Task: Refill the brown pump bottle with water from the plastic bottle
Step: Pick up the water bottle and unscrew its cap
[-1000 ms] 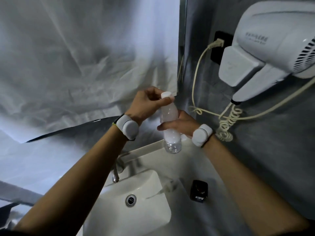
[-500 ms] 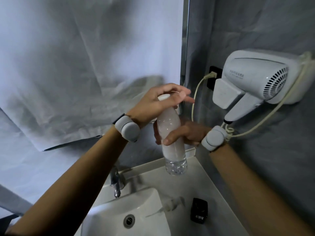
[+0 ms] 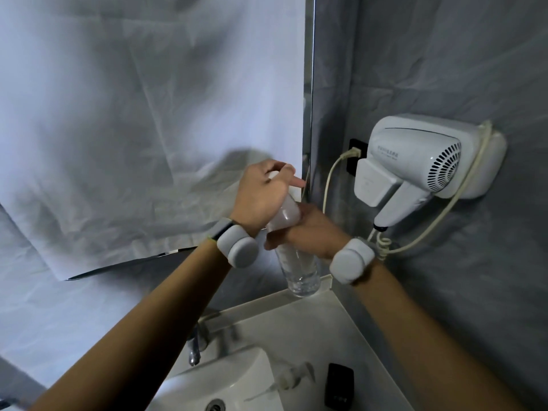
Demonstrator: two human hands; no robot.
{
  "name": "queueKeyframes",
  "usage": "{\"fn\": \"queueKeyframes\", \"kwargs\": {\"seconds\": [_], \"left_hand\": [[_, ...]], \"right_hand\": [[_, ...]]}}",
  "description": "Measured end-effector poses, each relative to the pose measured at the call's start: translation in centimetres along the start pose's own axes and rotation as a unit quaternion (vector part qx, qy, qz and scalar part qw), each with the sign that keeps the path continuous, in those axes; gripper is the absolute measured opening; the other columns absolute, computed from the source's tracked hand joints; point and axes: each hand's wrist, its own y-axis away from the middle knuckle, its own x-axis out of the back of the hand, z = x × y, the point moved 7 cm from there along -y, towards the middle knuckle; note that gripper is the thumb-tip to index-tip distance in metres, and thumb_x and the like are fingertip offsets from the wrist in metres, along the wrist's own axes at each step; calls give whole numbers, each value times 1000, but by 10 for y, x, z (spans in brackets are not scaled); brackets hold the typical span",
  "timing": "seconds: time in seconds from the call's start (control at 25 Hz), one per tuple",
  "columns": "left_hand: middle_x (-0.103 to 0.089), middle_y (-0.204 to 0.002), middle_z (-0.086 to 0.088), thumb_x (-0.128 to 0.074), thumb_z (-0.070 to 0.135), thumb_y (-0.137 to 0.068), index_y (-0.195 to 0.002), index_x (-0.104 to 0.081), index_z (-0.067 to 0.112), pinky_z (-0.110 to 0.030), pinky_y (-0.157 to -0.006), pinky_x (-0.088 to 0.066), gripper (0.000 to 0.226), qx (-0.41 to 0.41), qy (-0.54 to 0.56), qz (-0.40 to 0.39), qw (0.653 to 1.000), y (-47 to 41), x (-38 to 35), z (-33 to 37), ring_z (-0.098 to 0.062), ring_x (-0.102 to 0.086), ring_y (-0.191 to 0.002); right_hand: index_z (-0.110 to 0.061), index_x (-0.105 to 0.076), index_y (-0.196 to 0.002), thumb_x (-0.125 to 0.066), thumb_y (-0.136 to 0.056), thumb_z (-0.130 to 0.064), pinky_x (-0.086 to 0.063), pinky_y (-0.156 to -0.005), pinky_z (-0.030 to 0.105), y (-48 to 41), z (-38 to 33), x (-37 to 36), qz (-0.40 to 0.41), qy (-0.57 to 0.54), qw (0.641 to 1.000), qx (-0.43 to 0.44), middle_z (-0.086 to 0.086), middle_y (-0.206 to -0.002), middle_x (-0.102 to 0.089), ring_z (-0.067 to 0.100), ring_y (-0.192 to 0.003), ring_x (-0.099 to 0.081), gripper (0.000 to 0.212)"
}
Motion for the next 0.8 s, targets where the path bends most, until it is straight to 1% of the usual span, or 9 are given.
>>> {"fn": "queueKeyframes", "kwargs": {"seconds": [0.08, 0.2, 0.28, 0.36, 0.44, 0.56, 0.6, 0.72, 0.8], "left_hand": [[-83, -82, 8, -64, 31, -100, -92, -71, 23, -25, -87, -50, 14, 20, -4, -23, 1000, -1, -2, -3, 2, -70, -79], [-84, -100, 2, -66, 37, -100, -107, -75, 18, -25, -96, -54, 22, -11, 60, -181, 982, 4, -10, 6, -1, -76, -98], [-81, -113, -4, -63, 32, -102, -120, -73, 15, -29, -100, -56, 26, -60, 87, -246, 963, 8, -12, 16, -12, -75, -112], [-79, -118, -7, -60, 25, -104, -126, -70, 14, -42, -110, -52, 26, -82, 101, -262, 956, 9, -13, 19, -20, -71, -121], [-79, -117, -7, -57, 19, -106, -126, -70, 12, -41, -109, -52, 25, -80, 107, -259, 957, 8, -17, 19, -20, -71, -120], [-81, -113, -6, -54, 14, -107, -124, -70, 6, -21, -95, -56, 25, -68, 69, -214, 972, 7, -23, 19, -13, -75, -112], [-82, -111, -8, -54, 12, -106, -123, -70, 4, -18, -94, -55, 25, -58, 62, -189, 978, 6, -23, 18, -12, -77, -109], [-83, -103, -9, -56, 10, -104, -116, -73, 4, -22, -104, -54, 21, -24, 64, -126, 990, 4, -23, 16, -12, -78, -105], [-84, -99, -6, -63, 15, -97, -101, -76, 15, -27, -106, -53, 14, 0, 63, -71, 995, 4, -22, 12, -14, -77, -106]], "right_hand": [[-24, -76, -89, -92, -64, -17, -62, -78, 36, -1, 1, 1, 4, -1, 1000, -7, -3, -86, -78, 14, -85, -74, 31], [-28, -79, -88, -87, -66, -12, -60, -81, 34, 4, -2, -2, -122, -64, 990, 6, 0, -89, -78, 16, -89, -74, 29], [-20, -77, -99, -81, -70, -2, -59, -81, 34, 11, -5, -8, -211, -142, 967, 14, 8, -93, -75, 21, -92, -71, 34], [-11, -73, -108, -78, -72, 2, -59, -81, 32, 13, -7, -10, -243, -147, 959, 25, 9, -93, -74, 21, -92, -70, 39], [-11, -73, -110, -80, -72, 1, -59, -82, 32, 12, -6, -5, -225, -129, 965, 26, 8, -93, -75, 20, -92, -72, 40], [-15, -75, -110, -82, -76, 2, -60, -92, 41, 9, 3, 4, -168, -103, 980, 6, 10, -101, -77, 24, -101, -72, 39], [-15, -76, -110, -83, -76, 2, -59, -93, 43, 8, 6, 6, -148, -96, 984, -2, 11, -103, -77, 26, -103, -72, 38], [-14, -77, -105, -86, -72, -1, -61, -82, 36, 7, 8, 8, -97, -87, 991, -23, 12, -102, -79, 23, -99, -73, 36], [-18, -76, -99, -91, -67, -7, -61, -77, 31, 7, 9, 9, -52, -69, 996, -29, 7, -98, -79, 18, -93, -74, 36]]}}
